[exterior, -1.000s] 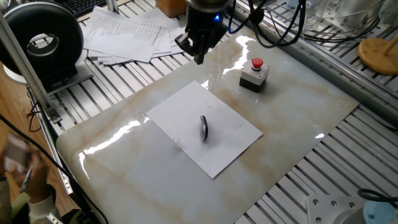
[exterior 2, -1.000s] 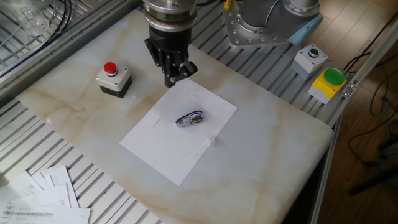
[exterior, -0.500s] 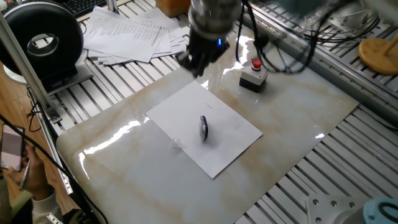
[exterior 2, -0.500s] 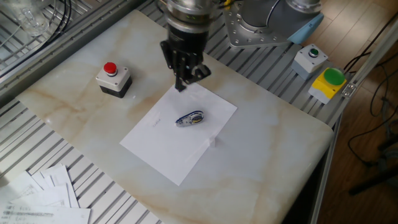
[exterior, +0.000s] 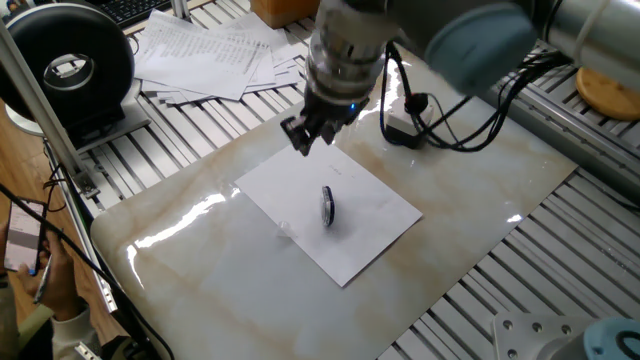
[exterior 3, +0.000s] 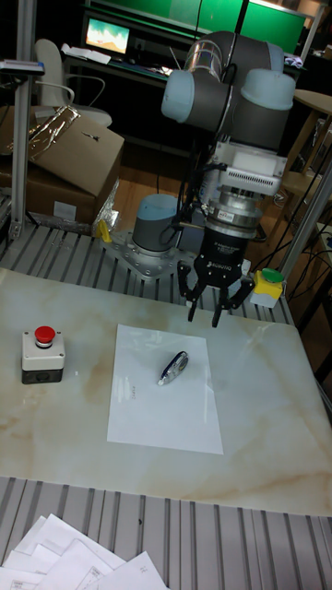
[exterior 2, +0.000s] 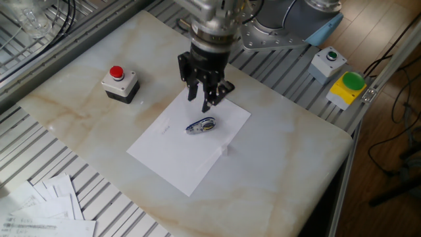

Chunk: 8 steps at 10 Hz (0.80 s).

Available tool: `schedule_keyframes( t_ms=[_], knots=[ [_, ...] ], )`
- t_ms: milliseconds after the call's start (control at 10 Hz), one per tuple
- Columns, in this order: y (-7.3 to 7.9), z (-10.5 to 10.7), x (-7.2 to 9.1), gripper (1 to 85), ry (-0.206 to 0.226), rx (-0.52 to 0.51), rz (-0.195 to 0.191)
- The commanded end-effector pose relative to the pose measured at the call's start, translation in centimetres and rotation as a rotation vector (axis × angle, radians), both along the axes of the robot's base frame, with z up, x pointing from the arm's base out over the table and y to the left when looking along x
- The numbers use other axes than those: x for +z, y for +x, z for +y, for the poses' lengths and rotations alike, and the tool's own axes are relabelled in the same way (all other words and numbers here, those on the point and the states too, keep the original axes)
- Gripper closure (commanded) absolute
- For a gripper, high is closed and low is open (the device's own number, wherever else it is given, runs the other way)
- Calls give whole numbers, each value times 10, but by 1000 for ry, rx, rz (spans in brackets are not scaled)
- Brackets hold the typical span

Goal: Use the correction tape on paper

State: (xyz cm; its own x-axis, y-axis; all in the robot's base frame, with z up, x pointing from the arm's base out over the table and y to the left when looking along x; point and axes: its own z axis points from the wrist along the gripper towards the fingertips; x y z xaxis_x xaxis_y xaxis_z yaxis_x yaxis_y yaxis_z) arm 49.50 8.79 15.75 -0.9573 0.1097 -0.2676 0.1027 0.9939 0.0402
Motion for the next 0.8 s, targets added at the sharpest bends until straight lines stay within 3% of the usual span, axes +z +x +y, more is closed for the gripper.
schedule_keyframes(
  t_ms=[0, 200, 300, 400, 700],
  knots=[
    [0, -2, -15, 457, -19, 4, -3],
    [-5, -15, -15, 847, -55, -56, 15],
    [-12, -5, -18, 847, -6, -83, 44],
    [-14, -7, -18, 847, -10, -110, 50],
    [15, -11, -10, 847, 7, -189, -67]
  ],
)
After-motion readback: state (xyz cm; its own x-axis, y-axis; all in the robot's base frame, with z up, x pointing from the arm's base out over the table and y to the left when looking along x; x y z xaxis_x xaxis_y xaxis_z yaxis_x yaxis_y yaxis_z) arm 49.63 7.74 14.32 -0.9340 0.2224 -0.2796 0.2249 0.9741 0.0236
